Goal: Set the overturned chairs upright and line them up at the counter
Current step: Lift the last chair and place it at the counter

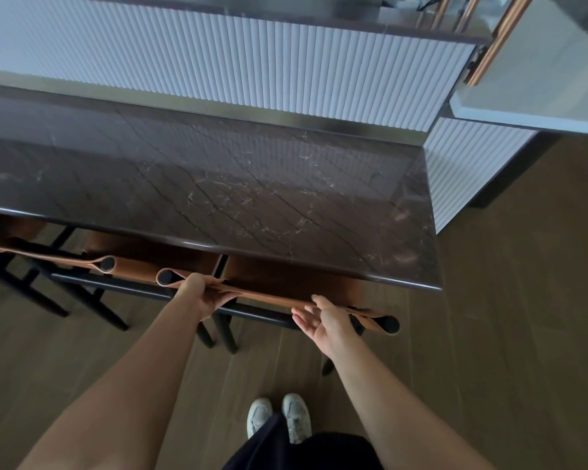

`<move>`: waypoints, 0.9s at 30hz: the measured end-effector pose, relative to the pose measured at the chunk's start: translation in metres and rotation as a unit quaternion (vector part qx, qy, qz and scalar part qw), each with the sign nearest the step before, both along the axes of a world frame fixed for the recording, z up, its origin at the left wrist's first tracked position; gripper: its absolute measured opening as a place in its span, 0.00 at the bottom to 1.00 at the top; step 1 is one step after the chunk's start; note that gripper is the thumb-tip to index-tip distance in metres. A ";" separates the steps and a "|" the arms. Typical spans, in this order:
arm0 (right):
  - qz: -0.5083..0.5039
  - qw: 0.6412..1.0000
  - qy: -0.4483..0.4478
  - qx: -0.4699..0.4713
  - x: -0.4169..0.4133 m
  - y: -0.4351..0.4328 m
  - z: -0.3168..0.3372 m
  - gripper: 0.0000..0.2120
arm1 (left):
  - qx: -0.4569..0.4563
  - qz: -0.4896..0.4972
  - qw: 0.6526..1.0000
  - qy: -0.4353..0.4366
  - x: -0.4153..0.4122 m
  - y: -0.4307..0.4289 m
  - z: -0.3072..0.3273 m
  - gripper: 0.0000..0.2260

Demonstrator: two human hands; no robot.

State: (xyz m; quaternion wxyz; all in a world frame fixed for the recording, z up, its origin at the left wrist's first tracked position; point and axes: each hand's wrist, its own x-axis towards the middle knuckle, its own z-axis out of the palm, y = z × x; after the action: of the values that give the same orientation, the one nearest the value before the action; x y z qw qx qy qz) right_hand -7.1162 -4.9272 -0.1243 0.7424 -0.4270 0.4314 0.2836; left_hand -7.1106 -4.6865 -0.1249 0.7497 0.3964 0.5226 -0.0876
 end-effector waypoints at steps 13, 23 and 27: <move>-0.052 0.998 0.007 0.024 -0.007 0.006 -0.005 0.13 | 0.043 0.004 0.999 -0.018 -0.021 -0.007 -0.008 0.12; -0.094 0.995 0.011 0.015 0.007 0.009 -0.005 0.18 | -0.008 0.029 0.999 -0.018 -0.008 -0.001 -0.006 0.17; -0.087 0.996 0.006 0.000 0.001 0.012 -0.006 0.17 | -0.020 0.039 0.999 -0.031 -0.017 -0.007 -0.006 0.10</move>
State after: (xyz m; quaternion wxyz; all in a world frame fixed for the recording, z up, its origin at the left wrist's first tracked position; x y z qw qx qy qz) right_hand -7.1148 -4.9156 -0.1306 0.7618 -0.3859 0.4715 0.2201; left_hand -7.1279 -4.6936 -0.1313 0.7764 0.3627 0.5123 -0.0561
